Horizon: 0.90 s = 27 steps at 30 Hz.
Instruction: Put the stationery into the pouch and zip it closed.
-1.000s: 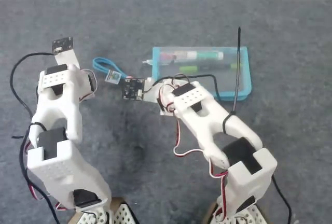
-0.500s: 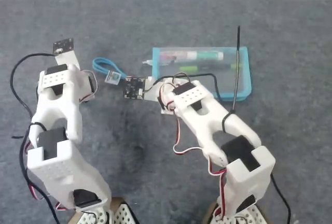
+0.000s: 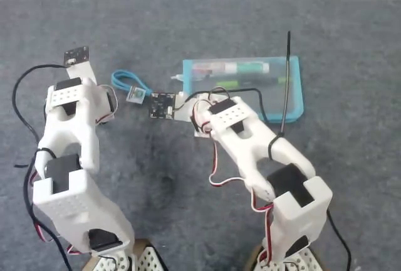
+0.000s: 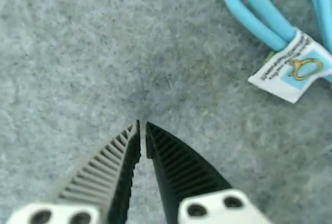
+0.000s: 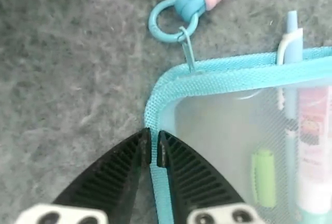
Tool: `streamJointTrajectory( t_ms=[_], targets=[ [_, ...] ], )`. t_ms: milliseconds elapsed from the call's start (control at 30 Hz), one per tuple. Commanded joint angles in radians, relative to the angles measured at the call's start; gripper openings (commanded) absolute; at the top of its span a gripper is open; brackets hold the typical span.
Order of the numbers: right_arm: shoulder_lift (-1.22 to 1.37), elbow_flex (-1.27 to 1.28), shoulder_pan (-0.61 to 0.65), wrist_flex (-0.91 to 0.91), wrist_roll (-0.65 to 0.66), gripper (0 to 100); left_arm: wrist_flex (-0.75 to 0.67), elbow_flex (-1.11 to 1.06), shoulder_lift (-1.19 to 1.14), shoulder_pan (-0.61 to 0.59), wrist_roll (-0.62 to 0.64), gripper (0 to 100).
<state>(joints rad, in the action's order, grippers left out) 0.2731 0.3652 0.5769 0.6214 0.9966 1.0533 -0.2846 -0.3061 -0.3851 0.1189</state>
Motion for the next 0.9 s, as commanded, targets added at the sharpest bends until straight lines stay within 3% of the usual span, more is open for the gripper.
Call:
streamJointTrajectory(
  t_ms=[0,600,867],
  targets=[
    [0.004,0.002,-0.005,0.018,-0.009,0.7,0.006,0.053,0.008,0.0,-0.012,1],
    [-0.007,-0.005,-0.005,0.074,-0.038,0.7,0.005,0.053,0.008,0.0,-0.012,1],
    [-0.162,0.094,-0.002,0.07,-0.068,0.7,0.003,0.053,0.006,0.0,-0.011,1]
  ],
)
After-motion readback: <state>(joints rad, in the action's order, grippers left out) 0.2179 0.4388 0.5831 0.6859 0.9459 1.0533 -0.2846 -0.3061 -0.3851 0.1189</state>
